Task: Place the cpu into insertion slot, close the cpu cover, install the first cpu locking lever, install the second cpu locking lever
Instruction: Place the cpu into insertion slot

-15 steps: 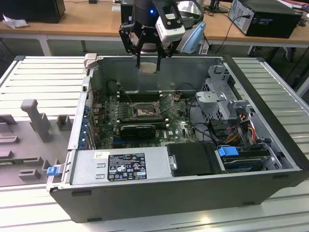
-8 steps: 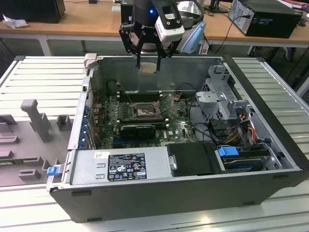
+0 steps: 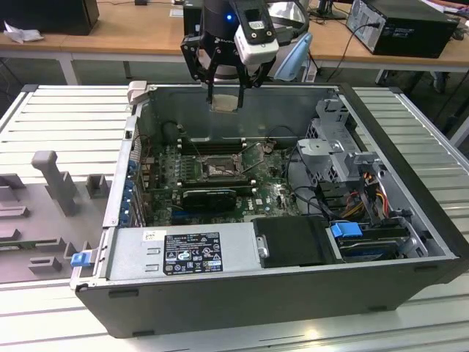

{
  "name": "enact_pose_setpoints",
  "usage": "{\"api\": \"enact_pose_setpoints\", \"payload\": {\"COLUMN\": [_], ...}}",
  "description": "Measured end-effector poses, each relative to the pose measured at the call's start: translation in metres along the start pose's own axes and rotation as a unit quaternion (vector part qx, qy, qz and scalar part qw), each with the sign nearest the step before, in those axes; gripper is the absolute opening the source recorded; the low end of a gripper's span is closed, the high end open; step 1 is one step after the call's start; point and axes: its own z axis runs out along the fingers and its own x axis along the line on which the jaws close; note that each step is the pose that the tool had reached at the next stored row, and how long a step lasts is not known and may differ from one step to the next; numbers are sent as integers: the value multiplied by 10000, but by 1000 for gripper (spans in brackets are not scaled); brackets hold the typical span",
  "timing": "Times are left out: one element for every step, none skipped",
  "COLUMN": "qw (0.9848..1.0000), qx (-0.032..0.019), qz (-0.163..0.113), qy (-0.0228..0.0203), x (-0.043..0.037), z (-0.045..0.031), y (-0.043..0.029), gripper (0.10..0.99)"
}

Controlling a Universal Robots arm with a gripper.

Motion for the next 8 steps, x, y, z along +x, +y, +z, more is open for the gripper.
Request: {"api": "enact_pose_setpoints", "payload": {"qw": [10000, 10000, 10000, 10000, 10000, 10000, 9999, 9999], "qx": [0, -1, -1, -1, -2, -2, -2, -3], "qz": [11, 29, 41, 65, 87, 98, 116, 141], "qy": [-1, -3, -4, -6, -8, -9, -10, -13], "x": [0, 0, 0, 0, 0, 0, 0, 0], "z": [0, 0, 0, 0, 0, 1, 1, 1], "y": [0, 0, 0, 0, 0, 0, 0, 0], "gripper": [529, 529, 529, 529, 529, 529, 529, 529]}}
